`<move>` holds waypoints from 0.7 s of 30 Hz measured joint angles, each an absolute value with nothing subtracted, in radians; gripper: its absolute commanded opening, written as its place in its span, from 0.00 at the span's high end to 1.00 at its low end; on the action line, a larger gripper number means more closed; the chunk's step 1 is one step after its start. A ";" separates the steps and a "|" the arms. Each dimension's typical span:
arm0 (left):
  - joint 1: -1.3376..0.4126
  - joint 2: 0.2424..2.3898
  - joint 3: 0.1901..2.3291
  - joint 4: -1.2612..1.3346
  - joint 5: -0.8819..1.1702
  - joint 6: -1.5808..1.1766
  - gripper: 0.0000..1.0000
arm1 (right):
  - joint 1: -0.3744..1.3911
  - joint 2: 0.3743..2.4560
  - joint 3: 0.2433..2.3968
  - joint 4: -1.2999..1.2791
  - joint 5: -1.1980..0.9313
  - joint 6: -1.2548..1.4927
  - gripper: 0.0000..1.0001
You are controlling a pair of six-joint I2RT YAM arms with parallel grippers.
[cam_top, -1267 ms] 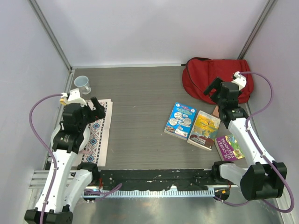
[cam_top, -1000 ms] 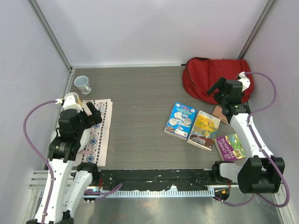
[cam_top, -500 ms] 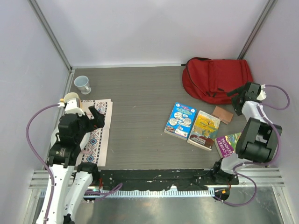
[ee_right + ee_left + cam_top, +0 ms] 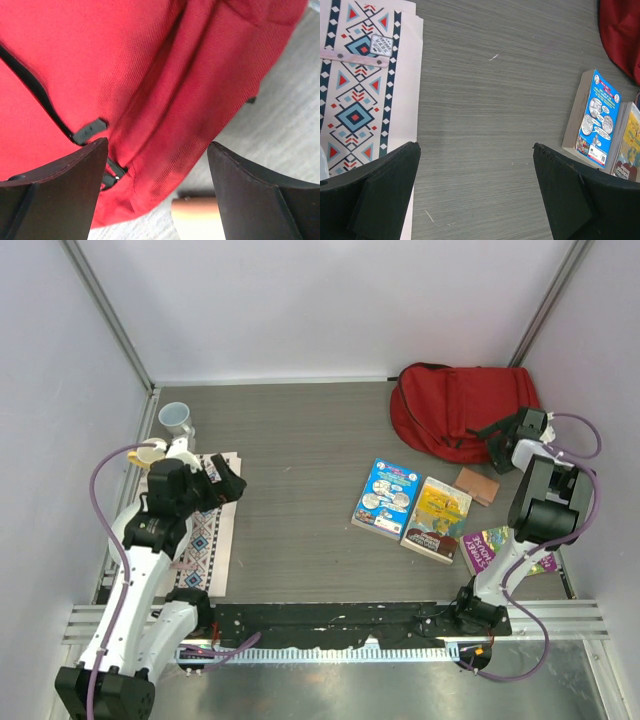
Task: Pack the student bag
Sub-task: Move the student bag to the center of the board.
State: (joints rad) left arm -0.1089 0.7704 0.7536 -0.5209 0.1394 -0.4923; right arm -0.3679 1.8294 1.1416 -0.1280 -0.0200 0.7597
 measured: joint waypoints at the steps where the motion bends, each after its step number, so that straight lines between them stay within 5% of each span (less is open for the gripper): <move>1: -0.109 0.784 0.755 -0.517 0.146 -0.493 0.00 | -0.366 1.850 1.159 -0.122 -0.020 0.760 0.21; 10: -0.109 0.836 0.799 -0.497 0.176 -0.494 0.00 | -0.343 1.913 1.180 -0.102 -0.006 0.751 0.99; 21: -0.210 0.942 0.843 -0.463 0.153 -0.502 0.00 | -0.285 1.781 1.178 -0.095 -0.113 0.741 0.99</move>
State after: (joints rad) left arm -0.2096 0.9417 0.8429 -0.4629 0.1528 -0.5022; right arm -0.2848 1.7805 1.1778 -0.0948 -0.1131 0.7410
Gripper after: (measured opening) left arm 0.994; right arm 0.048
